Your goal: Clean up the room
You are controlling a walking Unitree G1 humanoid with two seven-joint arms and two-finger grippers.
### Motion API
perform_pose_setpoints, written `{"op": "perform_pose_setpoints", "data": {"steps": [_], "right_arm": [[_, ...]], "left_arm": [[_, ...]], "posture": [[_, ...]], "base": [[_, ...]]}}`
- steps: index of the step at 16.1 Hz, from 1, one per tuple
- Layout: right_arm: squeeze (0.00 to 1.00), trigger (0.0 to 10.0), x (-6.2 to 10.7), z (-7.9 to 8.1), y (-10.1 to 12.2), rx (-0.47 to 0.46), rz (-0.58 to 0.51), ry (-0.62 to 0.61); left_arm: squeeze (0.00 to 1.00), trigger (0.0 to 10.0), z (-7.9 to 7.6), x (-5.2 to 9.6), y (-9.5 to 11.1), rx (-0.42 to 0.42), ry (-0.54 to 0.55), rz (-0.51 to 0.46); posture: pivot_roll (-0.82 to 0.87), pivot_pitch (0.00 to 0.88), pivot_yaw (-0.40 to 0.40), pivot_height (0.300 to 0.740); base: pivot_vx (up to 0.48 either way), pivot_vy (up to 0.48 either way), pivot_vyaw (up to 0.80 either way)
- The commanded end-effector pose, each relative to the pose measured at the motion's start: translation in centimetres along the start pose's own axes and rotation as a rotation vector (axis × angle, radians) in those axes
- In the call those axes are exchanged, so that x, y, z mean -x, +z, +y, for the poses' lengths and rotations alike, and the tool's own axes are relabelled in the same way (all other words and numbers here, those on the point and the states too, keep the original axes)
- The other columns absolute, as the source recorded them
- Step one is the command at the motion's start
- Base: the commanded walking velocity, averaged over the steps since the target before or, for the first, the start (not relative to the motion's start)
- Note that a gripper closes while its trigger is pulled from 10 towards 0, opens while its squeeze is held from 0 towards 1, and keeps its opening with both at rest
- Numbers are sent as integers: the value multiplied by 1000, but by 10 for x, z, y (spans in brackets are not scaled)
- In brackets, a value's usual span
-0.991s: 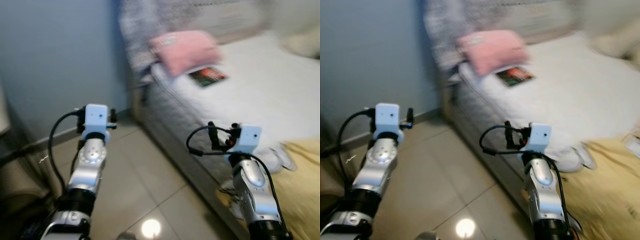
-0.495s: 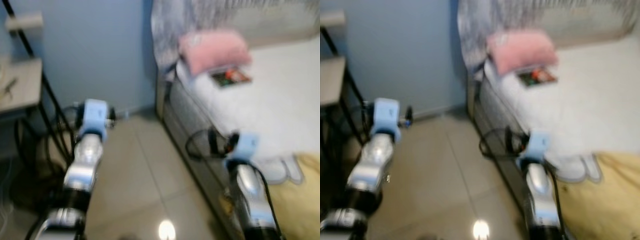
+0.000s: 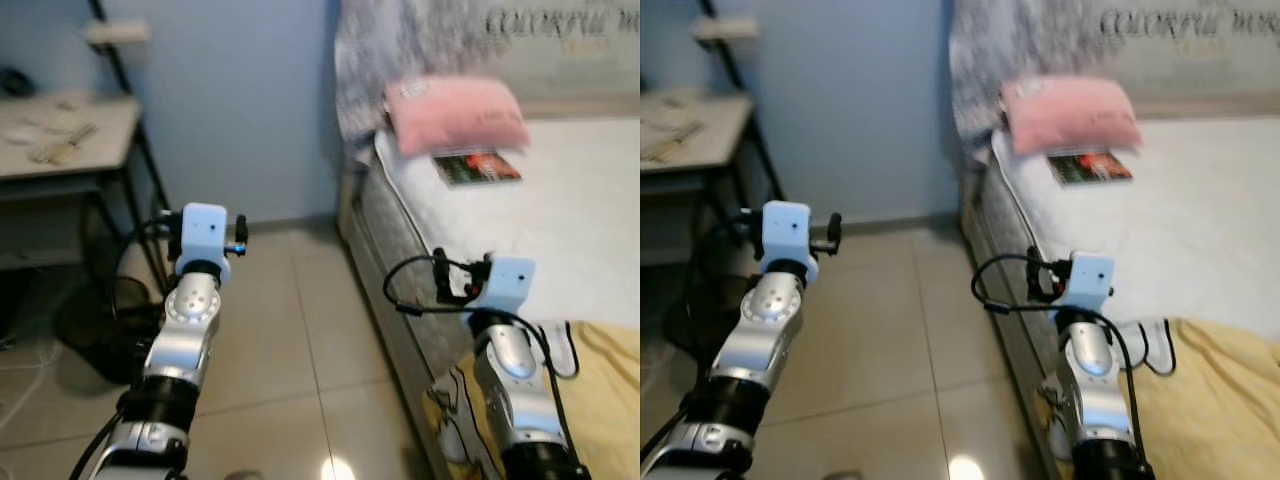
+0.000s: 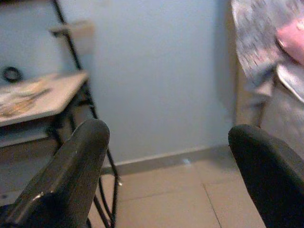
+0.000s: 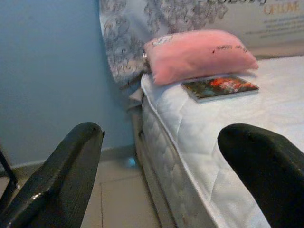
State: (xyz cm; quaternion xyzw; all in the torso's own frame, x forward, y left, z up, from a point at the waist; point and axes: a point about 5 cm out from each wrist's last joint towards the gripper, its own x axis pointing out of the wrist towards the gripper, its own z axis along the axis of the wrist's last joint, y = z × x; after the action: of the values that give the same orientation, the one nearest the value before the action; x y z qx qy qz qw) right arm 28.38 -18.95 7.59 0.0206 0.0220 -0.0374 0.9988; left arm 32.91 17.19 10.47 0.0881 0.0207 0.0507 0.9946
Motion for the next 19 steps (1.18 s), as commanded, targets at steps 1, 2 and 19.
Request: {"op": "perform_pose_setpoints", "data": {"steps": [1, 2, 19], "right_arm": [[369, 10000, -1, -5, 2, 10, -13, -20], [373, 10000, -1, -5, 3, 9, -17, -19], [384, 10000, 77, -32, -30, 59, 160, 34]], "left_arm": [[0, 10000, -5, -5, 8, 17, -18, -15], [0, 10000, -6, -5, 7, 30, -23, -9], [0, 10000, 5, 51, -38, 134, -316, 45]], "posture": [[106, 6, -21, 736], [105, 6, -22, 736], [86, 0, -12, 736]], "base": [[472, 0, 0], [480, 0, 0], [480, 0, 0]]}}
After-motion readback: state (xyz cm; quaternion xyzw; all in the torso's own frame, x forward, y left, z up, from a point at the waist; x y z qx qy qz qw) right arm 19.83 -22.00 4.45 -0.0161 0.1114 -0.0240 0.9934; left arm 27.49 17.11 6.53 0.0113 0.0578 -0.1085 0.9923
